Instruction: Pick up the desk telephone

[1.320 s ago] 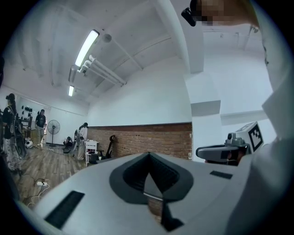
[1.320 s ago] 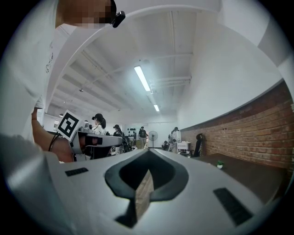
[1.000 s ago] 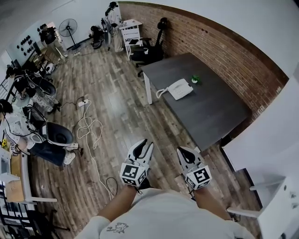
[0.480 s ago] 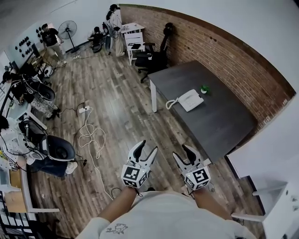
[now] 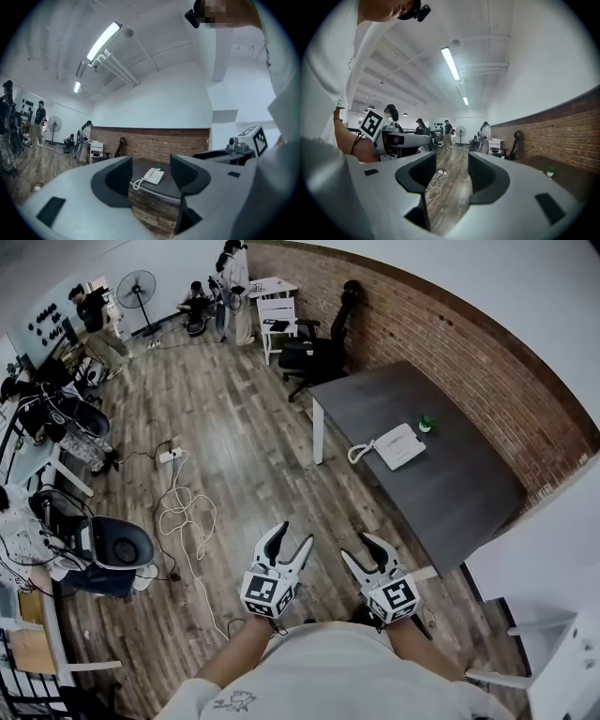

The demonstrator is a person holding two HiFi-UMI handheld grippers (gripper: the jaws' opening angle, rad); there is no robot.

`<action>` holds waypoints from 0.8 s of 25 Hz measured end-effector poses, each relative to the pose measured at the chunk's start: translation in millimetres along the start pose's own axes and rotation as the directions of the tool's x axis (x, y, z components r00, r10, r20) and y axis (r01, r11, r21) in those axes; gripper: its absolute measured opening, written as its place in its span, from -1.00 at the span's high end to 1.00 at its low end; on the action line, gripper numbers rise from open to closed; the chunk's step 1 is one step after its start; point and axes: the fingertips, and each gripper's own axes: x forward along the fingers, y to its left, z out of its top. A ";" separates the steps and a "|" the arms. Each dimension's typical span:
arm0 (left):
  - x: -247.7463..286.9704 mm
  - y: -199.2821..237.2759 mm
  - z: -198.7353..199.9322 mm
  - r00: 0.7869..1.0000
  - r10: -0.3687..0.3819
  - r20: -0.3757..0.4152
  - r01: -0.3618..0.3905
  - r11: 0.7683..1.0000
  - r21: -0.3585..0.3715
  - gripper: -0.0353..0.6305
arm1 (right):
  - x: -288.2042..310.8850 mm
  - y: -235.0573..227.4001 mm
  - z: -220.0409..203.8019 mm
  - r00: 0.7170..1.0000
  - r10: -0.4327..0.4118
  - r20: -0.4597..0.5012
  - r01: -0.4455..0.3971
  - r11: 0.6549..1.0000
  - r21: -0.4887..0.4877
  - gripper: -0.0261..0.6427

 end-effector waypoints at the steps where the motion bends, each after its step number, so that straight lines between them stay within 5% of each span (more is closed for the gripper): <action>1: 2.4 2.9 -0.9 1.000 0.000 -0.003 0.000 1.000 -0.002 0.10 | 4.2 -2.3 -1.2 1.000 0.000 -0.002 0.000 1.000 0.005 0.27; 10: 37.7 33.2 -9.3 0.999 0.034 -0.024 -0.034 0.999 -0.003 0.10 | 50.6 -33.5 -7.7 0.999 0.046 0.013 -0.047 0.998 0.038 0.27; 20: 131.3 44.7 7.1 0.997 0.074 -0.032 -0.074 0.997 -0.001 0.10 | 99.0 -123.8 1.7 0.992 0.123 0.033 -0.126 0.989 0.082 0.27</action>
